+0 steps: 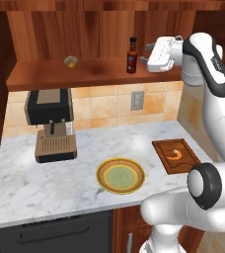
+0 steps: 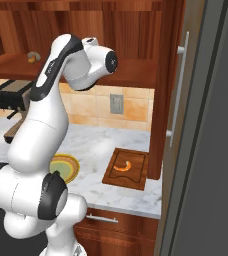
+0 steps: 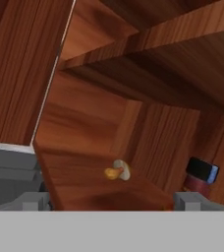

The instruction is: Pick the shrimp from the plate and place it on the cutting board. Then pick the condiment bottle from the cabinet and place it next to the cutting board.

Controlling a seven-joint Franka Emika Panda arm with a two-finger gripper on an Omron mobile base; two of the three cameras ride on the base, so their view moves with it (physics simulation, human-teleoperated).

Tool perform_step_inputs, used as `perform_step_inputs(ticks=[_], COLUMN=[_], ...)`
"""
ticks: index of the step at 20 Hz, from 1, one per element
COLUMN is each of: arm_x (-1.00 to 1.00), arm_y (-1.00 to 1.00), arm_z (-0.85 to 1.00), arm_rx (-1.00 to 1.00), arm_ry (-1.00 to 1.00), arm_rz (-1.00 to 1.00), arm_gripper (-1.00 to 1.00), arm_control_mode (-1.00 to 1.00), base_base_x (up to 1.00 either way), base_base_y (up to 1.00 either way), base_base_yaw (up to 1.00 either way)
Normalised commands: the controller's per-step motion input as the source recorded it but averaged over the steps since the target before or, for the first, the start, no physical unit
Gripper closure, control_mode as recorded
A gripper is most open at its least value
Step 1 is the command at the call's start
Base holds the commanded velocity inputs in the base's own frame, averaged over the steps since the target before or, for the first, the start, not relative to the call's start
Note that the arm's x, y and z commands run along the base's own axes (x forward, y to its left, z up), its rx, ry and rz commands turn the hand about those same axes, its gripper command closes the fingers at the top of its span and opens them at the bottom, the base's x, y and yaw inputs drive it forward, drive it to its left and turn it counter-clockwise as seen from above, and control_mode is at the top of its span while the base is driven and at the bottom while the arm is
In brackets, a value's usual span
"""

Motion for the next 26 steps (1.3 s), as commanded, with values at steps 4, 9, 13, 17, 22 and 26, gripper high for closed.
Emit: perform_step_inputs(ticks=[4,9,13,17,22,26], arm_x=[0.11,0.09,0.07,0.08,0.1,0.12], arm_y=[0.0,0.0,0.0,0.0,0.02,0.04], arm_z=[0.01,0.03,0.05,0.01,0.0,0.0], arm_rx=[0.03,0.03,0.03,0.03,0.02,0.02], arm_ry=[0.04,0.02,0.0,0.0,0.0,0.01], arm_rz=[0.0,0.0,0.0,0.0,0.0,0.0], arm_gripper=[-1.0,-1.0,-1.0,-1.0,-1.0,-1.0], arm_control_mode=[-1.0,-1.0,-1.0,-1.0,-1.0,-1.0], base_base_x=[0.0,0.0,0.0,0.0,0.0,0.0], base_base_y=[0.0,0.0,0.0,0.0,0.0,0.0], base_base_yaw=[0.0,0.0,0.0,0.0,0.0,0.0])
